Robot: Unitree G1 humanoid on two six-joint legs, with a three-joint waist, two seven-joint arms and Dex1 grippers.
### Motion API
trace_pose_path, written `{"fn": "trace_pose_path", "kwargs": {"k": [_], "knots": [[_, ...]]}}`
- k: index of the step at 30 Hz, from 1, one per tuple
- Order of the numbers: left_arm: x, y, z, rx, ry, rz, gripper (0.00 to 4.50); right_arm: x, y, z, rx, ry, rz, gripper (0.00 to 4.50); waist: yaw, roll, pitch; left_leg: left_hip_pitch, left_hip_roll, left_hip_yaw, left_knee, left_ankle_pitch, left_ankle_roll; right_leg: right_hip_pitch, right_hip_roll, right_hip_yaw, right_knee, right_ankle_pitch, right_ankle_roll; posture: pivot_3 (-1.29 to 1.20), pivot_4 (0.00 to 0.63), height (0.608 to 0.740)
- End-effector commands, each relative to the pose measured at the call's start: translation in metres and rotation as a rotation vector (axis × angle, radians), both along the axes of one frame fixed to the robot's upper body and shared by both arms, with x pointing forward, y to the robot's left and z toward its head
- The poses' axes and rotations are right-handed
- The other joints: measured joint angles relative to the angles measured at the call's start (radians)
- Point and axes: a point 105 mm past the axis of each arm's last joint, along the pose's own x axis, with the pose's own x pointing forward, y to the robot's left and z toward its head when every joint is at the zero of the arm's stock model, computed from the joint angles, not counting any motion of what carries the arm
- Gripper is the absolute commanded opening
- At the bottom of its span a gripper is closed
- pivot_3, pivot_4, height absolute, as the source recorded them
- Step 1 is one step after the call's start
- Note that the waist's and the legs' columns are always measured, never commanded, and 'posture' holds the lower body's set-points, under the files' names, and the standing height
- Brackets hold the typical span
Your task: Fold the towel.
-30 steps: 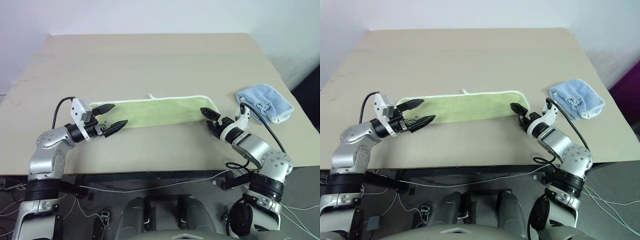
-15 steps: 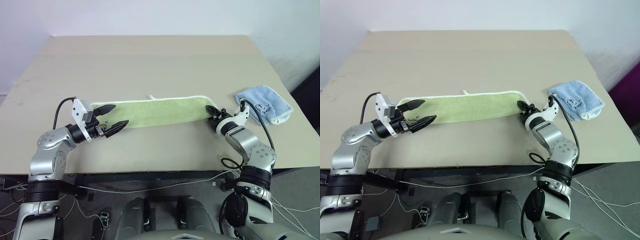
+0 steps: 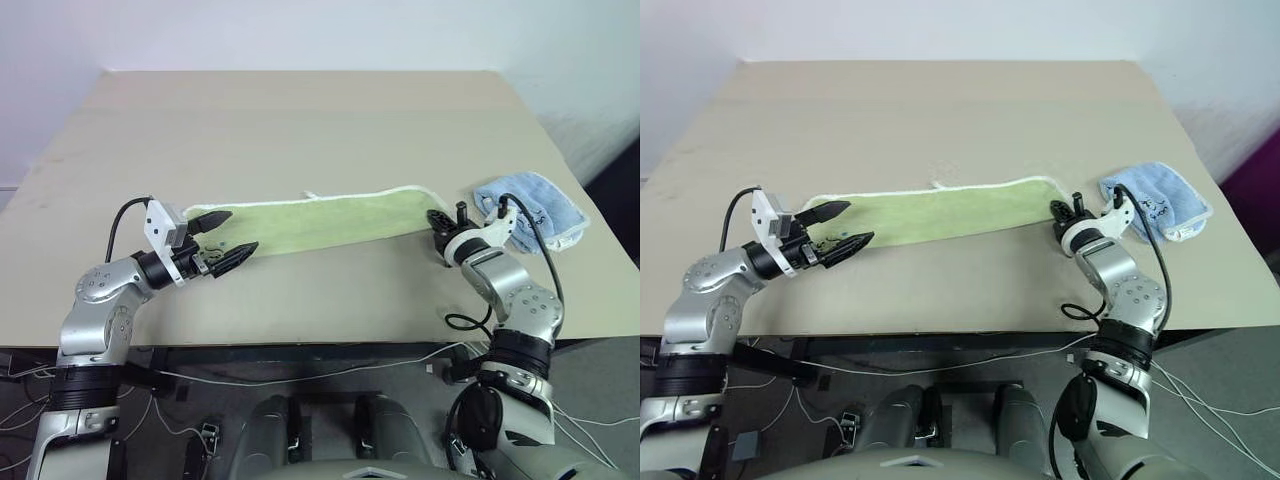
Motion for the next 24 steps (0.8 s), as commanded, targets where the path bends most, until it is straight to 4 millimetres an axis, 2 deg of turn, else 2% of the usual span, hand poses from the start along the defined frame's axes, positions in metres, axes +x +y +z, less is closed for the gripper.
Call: {"fn": "trace_pose_path", "kwargs": {"k": [1, 4, 7, 11, 12, 15, 17, 21, 24], "knots": [[-0.004, -0.002, 0.011, -0.009, -0.045, -0.007, 4.5, -0.007, -0.033, 0.032, -0.102, -0.102, -0.07, 0.04, -0.003, 0.001, 0.0, 0.0, 0.0, 0.0, 0.0, 0.0, 0.001, 0.0, 0.0, 0.0, 0.0, 0.0, 0.0, 0.0, 0.15, 0.74], [-0.004, -0.002, 0.01, -0.008, -0.041, -0.007, 4.5, -0.007, -0.033, 0.045, -0.235, -0.134, -0.03, 0.04, -0.008, 0.003, 0.002, 0.0, 0.0, 0.001, -0.001, -0.001, 0.001, -0.001, 0.0, 0.0, 0.0, 0.0, 0.0, 0.0, 0.15, 0.74], [-0.003, -0.003, 0.009, -0.009, -0.039, -0.008, 4.5, -0.006, -0.023, 0.056, -0.414, -0.172, 0.038, 0.04, -0.012, 0.003, 0.002, 0.0, 0.001, 0.001, -0.002, -0.001, 0.002, -0.002, 0.001, 0.001, 0.0, 0.0, 0.0, 0.0, 0.15, 0.74], [-0.002, -0.006, 0.009, -0.012, -0.04, -0.015, 4.5, -0.006, 0.011, 0.075, -0.673, -0.269, 0.193, 0.04, -0.01, 0.003, 0.002, 0.0, 0.001, 0.001, -0.002, -0.001, 0.002, -0.002, 0.002, 0.001, 0.0, 0.0, 0.0, 0.0, 0.15, 0.74], [-0.002, -0.006, 0.009, -0.013, -0.04, -0.017, 4.5, -0.007, 0.025, 0.076, -0.778, -0.297, 0.262, 0.04, -0.01, 0.003, 0.002, 0.0, 0.001, 0.001, -0.002, -0.001, 0.002, -0.002, 0.002, 0.001, 0.0, 0.0, 0.0, 0.0, 0.15, 0.74], [-0.001, -0.008, 0.009, -0.018, -0.04, -0.02, 4.5, -0.013, 0.064, 0.069, -1.083, -0.368, 0.454, 0.04, -0.006, 0.003, 0.002, -0.001, 0.001, 0.001, -0.001, -0.001, 0.002, -0.002, 0.001, 0.001, 0.0, 0.0, 0.0, 0.0, 0.15, 0.74], [-0.001, -0.01, 0.009, -0.021, -0.04, -0.021, 4.5, -0.016, 0.085, 0.059, -1.217, -0.405, 0.554, 0.04, -0.006, 0.003, 0.002, -0.001, 0.001, 0.001, -0.001, -0.001, 0.002, -0.002, 0.001, 0.001, -0.001, 0.0, 0.0, 0.0, 0.15, 0.74], [-0.002, -0.013, 0.008, -0.03, -0.04, -0.022, 4.5, -0.019, 0.114, 0.038, -1.329, -0.433, 0.695, 0.04, -0.005, 0.003, 0.002, -0.001, 0.001, 0.001, -0.001, -0.001, 0.002, -0.003, 0.0, 0.001, -0.001, 0.0, 0.0, 0.0, 0.15, 0.74], [-0.004, -0.014, 0.006, -0.039, -0.04, -0.017, 4.5, -0.02, 0.13, 0.025, -1.343, -0.438, 0.743, 0.04, -0.005, 0.003, 0.002, -0.002, 0.001, 0.001, -0.001, -0.001, 0.002, -0.004, 0.0, 0.001, -0.001, 0.0, 0.0, 0.0, 0.15, 0.74]]}}
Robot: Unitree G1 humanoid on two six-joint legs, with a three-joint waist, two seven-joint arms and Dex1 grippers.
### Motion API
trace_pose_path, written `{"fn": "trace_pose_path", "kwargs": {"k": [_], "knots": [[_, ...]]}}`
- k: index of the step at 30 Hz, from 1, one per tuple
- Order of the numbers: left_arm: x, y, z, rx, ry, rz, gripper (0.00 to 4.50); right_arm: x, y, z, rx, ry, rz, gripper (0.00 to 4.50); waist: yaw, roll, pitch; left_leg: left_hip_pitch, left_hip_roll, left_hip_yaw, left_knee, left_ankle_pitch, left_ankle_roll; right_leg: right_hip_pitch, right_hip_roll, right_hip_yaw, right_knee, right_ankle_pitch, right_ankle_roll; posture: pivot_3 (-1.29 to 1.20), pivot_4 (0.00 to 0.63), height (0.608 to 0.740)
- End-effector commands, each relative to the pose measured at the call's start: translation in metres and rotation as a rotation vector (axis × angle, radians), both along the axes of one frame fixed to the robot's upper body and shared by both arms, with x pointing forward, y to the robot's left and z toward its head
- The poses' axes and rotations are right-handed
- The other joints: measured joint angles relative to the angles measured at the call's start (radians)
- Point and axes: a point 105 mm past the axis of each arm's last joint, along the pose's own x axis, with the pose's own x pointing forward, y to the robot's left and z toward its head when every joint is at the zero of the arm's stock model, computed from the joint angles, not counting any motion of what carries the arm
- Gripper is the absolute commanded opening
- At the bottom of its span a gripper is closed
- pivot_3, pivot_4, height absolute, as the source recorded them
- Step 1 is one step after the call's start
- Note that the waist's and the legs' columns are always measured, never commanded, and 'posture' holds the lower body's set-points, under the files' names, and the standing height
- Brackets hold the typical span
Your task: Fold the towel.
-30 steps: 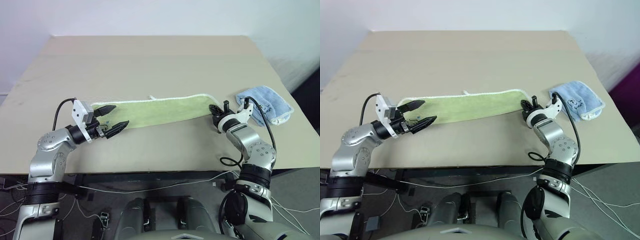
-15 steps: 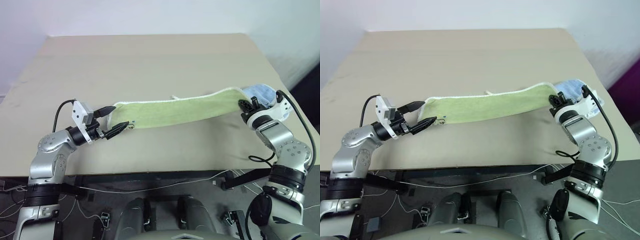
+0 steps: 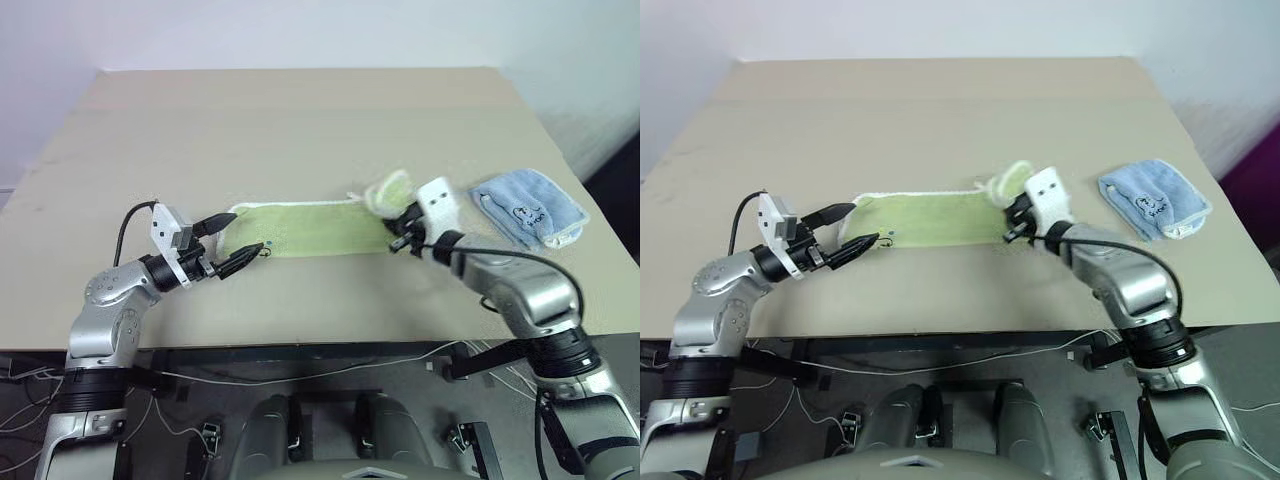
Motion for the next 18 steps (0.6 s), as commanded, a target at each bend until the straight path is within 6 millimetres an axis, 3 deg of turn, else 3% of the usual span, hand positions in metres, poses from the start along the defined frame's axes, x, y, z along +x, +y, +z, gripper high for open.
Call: {"fn": "trace_pose_path", "kwargs": {"k": [1, 10, 13, 18], "knots": [[-0.005, -0.006, 0.01, -0.007, -0.045, -0.013, 4.5, 0.003, 0.018, 0.008, -0.024, -0.064, 0.05, 0.04, 0.0, 0.0, 0.0, 0.0, 0.0, 0.0, 0.0, 0.0, 0.0, 0.0, 0.0, 0.0, 0.0, 0.0, 0.0, 0.0, 0.15, 0.74], [-0.011, -0.006, 0.006, -0.024, -0.033, 0.008, 4.5, 0.005, 0.029, -0.001, -0.022, -0.053, 0.074, 0.04, -0.001, 0.0, 0.0, 0.0, 0.0, 0.0, 0.0, 0.001, -0.002, -0.001, 0.0, 0.0, 0.0, 0.0, 0.0, 0.0, 0.15, 0.74], [-0.012, -0.006, 0.004, -0.03, -0.027, 0.014, 4.5, 0.004, 0.031, -0.001, -0.001, -0.044, 0.084, 0.7, -0.001, 0.0, 0.0, -0.001, 0.0, 0.0, 0.0, 0.001, -0.003, -0.001, 0.0, 0.0, 0.0, 0.0, 0.0, 0.0, 0.15, 0.74], [-0.017, -0.005, 0.002, -0.04, -0.014, 0.027, 4.5, -0.002, 0.027, 0.011, 0.029, -0.084, 0.104, 2.38, 0.0, 0.0, 0.0, -0.001, 0.0, 0.0, 0.0, 0.001, -0.003, -0.001, 0.0, 0.0, 0.0, 0.0, 0.0, 0.0, 0.15, 0.74]]}}
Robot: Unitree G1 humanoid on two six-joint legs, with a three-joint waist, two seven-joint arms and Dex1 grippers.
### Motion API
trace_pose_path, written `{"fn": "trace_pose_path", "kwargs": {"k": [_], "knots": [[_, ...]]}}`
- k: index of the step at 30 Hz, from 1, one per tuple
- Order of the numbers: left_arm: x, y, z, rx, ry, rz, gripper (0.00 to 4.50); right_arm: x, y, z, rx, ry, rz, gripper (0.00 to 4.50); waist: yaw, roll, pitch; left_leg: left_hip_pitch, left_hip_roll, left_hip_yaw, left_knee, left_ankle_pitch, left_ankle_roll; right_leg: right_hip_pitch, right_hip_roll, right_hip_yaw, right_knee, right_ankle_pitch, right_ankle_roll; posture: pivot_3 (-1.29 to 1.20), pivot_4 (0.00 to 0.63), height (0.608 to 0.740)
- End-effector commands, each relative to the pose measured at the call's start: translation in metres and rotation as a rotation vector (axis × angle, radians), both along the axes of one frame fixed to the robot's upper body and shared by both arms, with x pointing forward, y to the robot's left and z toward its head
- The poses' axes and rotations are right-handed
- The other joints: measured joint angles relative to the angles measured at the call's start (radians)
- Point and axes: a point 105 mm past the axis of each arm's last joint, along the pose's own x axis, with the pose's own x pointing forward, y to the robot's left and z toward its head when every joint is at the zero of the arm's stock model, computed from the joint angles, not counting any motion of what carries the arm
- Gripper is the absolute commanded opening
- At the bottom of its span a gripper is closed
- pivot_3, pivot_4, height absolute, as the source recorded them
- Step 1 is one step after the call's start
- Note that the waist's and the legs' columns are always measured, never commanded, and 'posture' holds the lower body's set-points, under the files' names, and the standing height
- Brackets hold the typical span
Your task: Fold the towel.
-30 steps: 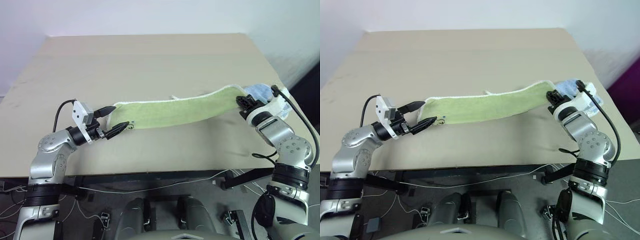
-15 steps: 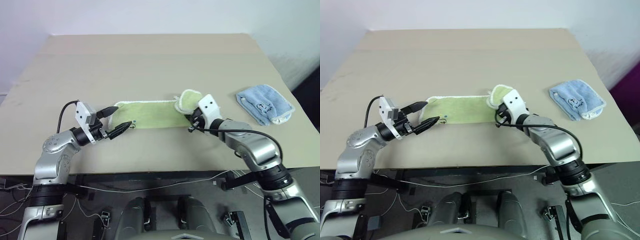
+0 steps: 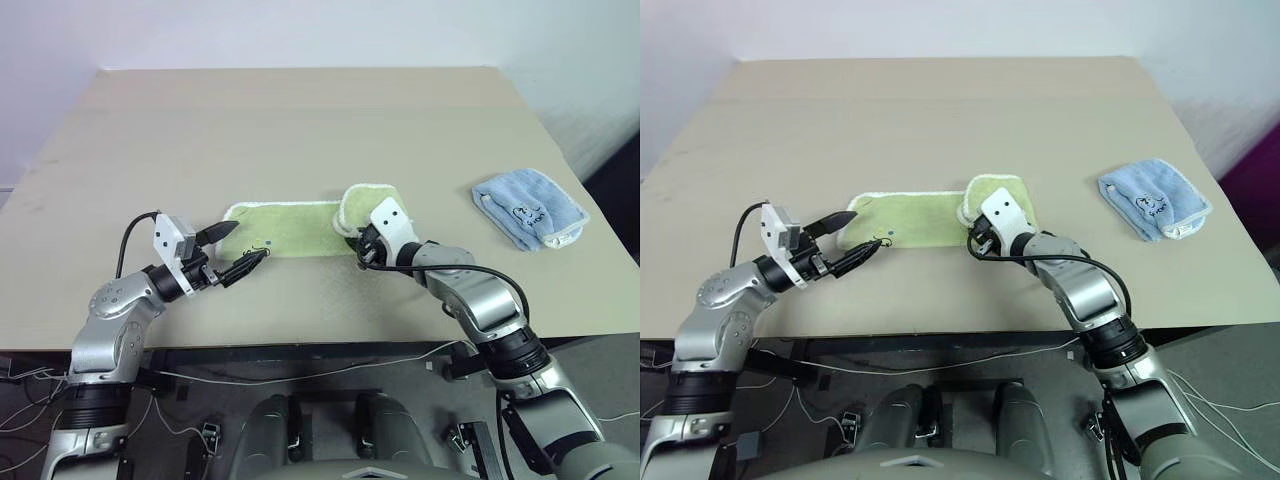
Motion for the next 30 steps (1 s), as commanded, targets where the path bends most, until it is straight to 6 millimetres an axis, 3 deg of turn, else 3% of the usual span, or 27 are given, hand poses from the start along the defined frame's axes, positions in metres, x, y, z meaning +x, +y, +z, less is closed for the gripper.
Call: {"fn": "trace_pose_path", "kwargs": {"k": [1, 2, 9, 13, 19, 23, 27, 30], "knots": [[-0.007, -0.001, 0.011, -0.023, -0.039, -0.001, 4.5, -0.005, -0.005, 0.028, 0.037, -0.11, 0.023, 2.73, 0.0, 0.0, 0.0, 0.0, 0.0, 0.0, 0.0, 0.0, 0.0, 0.0, 0.0, 0.0, 0.0, 0.0, 0.0, 0.0, 0.15, 0.74], [-0.009, -0.001, 0.011, -0.028, -0.036, 0.003, 4.5, -0.007, -0.006, 0.032, 0.039, -0.127, 0.033, 3.07, 0.0, 0.0, 0.0, 0.0, 0.0, 0.0, 0.0, 0.0, 0.0, 0.0, -0.001, 0.0, 0.0, 0.0, 0.0, 0.0, 0.15, 0.74], [-0.02, -0.001, 0.006, -0.079, 0.002, 0.035, 4.5, -0.022, -0.023, 0.064, 0.133, -0.2, 0.082, 3.07, 0.0, 0.0, 0.0, -0.002, 0.0, 0.0, 0.0, -0.002, 0.002, -0.002, -0.001, 0.0, 0.0, 0.0, 0.0, 0.0, 0.15, 0.74], [-0.026, -0.011, -0.002, -0.138, 0.056, 0.062, 4.5, -0.008, -0.033, 0.07, 0.242, -0.174, 0.041, 2.19, 0.0, 0.0, 0.0, -0.002, 0.0, -0.001, 0.0, -0.002, 0.001, -0.002, -0.001, 0.0, 0.0, 0.0, 0.0, 0.0, 0.15, 0.74], [-0.024, -0.016, -0.009, -0.278, 0.158, 0.202, 4.5, 0.026, -0.028, 0.046, 0.242, -0.16, -0.004, 0.03, 0.0, 0.0, 0.0, -0.002, 0.0, -0.001, 0.0, -0.001, 0.002, -0.002, 0.0, 0.0, 0.0, 0.0, 0.0, 0.0, 0.15, 0.74], [-0.026, -0.016, -0.008, -0.394, 0.219, 0.277, 4.5, 0.041, -0.023, 0.013, 0.177, -0.116, -0.004, 0.03, -0.002, 0.0, 0.0, -0.002, 0.0, -0.001, 0.001, -0.001, 0.002, -0.001, 0.001, 0.0, 0.0, 0.0, 0.0, 0.0, 0.15, 0.74], [-0.03, -0.02, -0.012, -0.397, 0.273, 0.317, 4.5, 0.04, -0.015, -0.027, 0.083, -0.039, 0.031, 0.03, -0.003, 0.0, 0.0, -0.002, 0.0, -0.001, 0.001, 0.002, -0.002, 0.0, 0.002, 0.0, 0.0, 0.0, 0.0, 0.0, 0.15, 0.74], [-0.03, -0.016, -0.015, -0.439, 0.323, 0.37, 4.5, 0.037, -0.011, -0.036, 0.044, -0.045, 0.064, 0.03, -0.006, -0.002, -0.001, 0.002, 0.0, -0.001, 0.001, 0.001, -0.002, 0.003, 0.002, 0.0, 0.0, 0.0, 0.0, 0.0, 0.15, 0.74]]}}
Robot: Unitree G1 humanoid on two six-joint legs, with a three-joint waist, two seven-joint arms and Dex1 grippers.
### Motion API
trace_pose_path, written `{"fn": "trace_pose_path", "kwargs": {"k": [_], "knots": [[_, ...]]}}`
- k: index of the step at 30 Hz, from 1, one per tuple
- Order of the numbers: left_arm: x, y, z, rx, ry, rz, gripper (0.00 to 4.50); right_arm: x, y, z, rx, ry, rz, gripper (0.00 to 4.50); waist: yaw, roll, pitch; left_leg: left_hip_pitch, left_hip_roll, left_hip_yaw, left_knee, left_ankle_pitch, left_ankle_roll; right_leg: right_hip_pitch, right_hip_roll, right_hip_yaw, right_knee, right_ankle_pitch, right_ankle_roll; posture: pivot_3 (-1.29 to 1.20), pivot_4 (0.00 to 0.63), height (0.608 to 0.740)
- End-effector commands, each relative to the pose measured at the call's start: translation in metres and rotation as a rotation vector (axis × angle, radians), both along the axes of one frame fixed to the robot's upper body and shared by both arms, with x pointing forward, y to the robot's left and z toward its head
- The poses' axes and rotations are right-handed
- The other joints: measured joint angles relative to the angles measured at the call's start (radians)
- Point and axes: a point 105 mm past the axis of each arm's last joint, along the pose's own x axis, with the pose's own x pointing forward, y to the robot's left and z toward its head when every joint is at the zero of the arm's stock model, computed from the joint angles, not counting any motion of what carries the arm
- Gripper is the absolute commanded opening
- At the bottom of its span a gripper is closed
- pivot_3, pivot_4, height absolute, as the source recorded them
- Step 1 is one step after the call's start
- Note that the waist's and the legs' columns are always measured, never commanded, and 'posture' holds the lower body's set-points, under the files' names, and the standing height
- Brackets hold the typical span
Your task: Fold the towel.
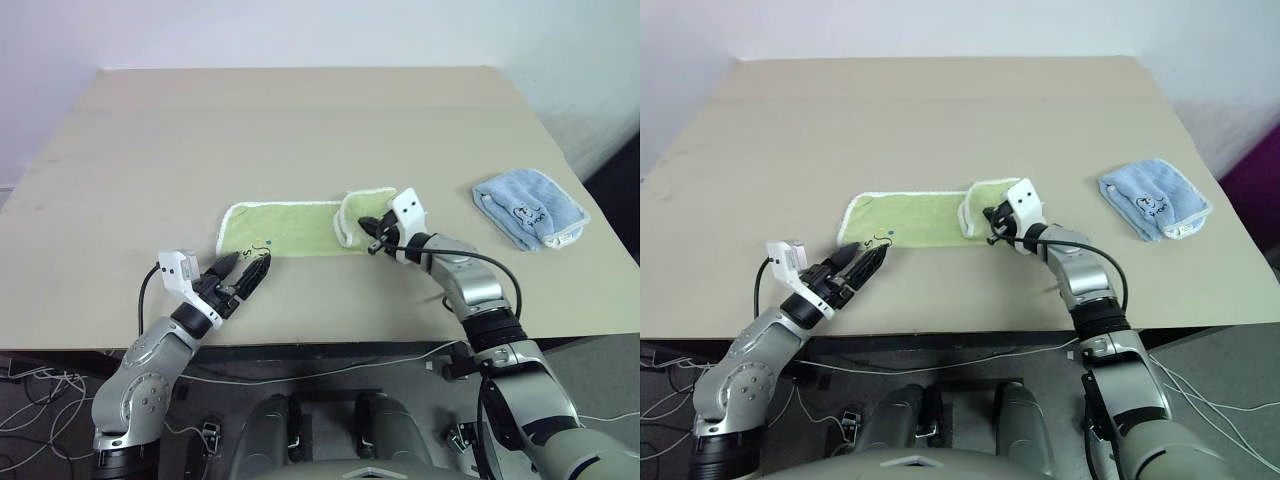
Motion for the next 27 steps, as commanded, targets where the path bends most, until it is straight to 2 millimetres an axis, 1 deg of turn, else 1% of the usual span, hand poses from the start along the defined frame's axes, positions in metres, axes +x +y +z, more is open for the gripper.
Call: {"fn": "trace_pose_path", "kwargs": {"k": [1, 3, 5, 8, 11, 12, 15, 17, 21, 27], "knots": [[-0.002, 0.004, 0.013, -0.064, 0.0, 0.057, 4.5, -0.006, 0.008, -0.011, -0.038, -0.001, 0.049, 0.03, -0.001, 0.0, 0.0, 0.002, 0.0, 0.0, 0.0, -0.002, 0.002, 0.002, 0.0, 0.0, 0.0, 0.0, 0.0, 0.0, 0.15, 0.74], [-0.002, 0.009, 0.012, -0.151, 0.027, 0.107, 4.5, -0.006, 0.009, 0.008, 0.017, -0.054, 0.061, 0.03, 0.0, 0.0, 0.0, 0.002, 0.0, 0.0, -0.001, -0.002, 0.003, 0.002, 0.0, 0.0, 0.0, 0.0, 0.0, 0.0, 0.15, 0.74], [-0.003, 0.013, 0.008, -0.211, 0.069, 0.142, 4.5, -0.007, 0.008, 0.032, 0.077, -0.116, 0.075, 0.03, 0.0, 0.0, 0.0, 0.002, 0.0, 0.0, -0.001, 0.0, -0.001, 0.001, 0.0, 0.0, 0.0, 0.0, 0.0, 0.0, 0.15, 0.74], [-0.001, 0.018, -0.001, -0.313, 0.147, 0.204, 4.5, -0.01, 0.001, 0.064, 0.124, -0.199, 0.076, 0.03, 0.002, 0.0, 0.0, 0.002, 0.0, 0.0, -0.001, 0.0, -0.001, 0.001, -0.001, 0.0, 0.0, 0.0, 0.0, 0.0, 0.15, 0.74], [0.003, 0.018, -0.001, -0.428, 0.191, 0.22, 4.5, -0.011, -0.008, 0.086, 0.143, -0.255, 0.054, 0.03, 0.008, 0.0, 0.0, 0.002, 0.0, -0.001, -0.001, -0.003, 0.003, 0.001, -0.004, 0.0, 0.0, 0.0, 0.0, 0.0, 0.15, 0.74], [0.005, 0.018, 0.0, -0.453, 0.203, 0.22, 4.5, -0.011, -0.01, 0.091, 0.146, -0.269, 0.046, 0.03, 0.008, 0.0, 0.0, 0.002, -0.001, -0.001, -0.001, -0.004, 0.002, 0.001, -0.004, 0.0, 0.0, 0.0, 0.0, 0.0, 0.15, 0.74], [0.014, 0.017, 0.0, -0.495, 0.239, 0.233, 4.5, -0.013, -0.015, 0.101, 0.153, -0.294, 0.033, 0.03, 0.008, 0.0, 0.0, 0.002, -0.001, -0.001, 0.0, -0.004, 0.001, 0.001, -0.004, 0.0, 0.0, -0.001, -0.001, 0.0, 0.15, 0.74], [0.022, 0.016, -0.005, -0.507, 0.28, 0.256, 4.5, -0.015, -0.016, 0.104, 0.152, -0.304, 0.023, 0.03, 0.008, 0.0, 0.0, 0.002, -0.001, -0.001, 0.0, -0.004, 0.001, 0.001, -0.004, 0.0, 0.0, -0.001, -0.001, 0.0, 0.15, 0.74], [0.033, 0.011, -0.016, -0.543, 0.367, 0.287, 4.5, -0.015, -0.019, 0.103, 0.154, -0.305, -0.001, 0.03, 0.012, 0.001, 0.0, 0.002, -0.001, -0.001, 0.0, -0.003, 0.003, 0.002, -0.003, 0.0, 0.0, -0.001, -0.001, 0.0, 0.15, 0.74], [0.042, 0.007, -0.02, -0.573, 0.408, 0.312, 4.5, -0.019, -0.02, 0.097, 0.149, -0.296, -0.013, 0.03, 0.029, 0.002, -0.001, 0.003, -0.002, -0.002, 0.0, -0.003, 0.003, 0.004, -0.004, -0.001, 0.0, -0.002, -0.003, 0.0, 0.15, 0.74]]}}
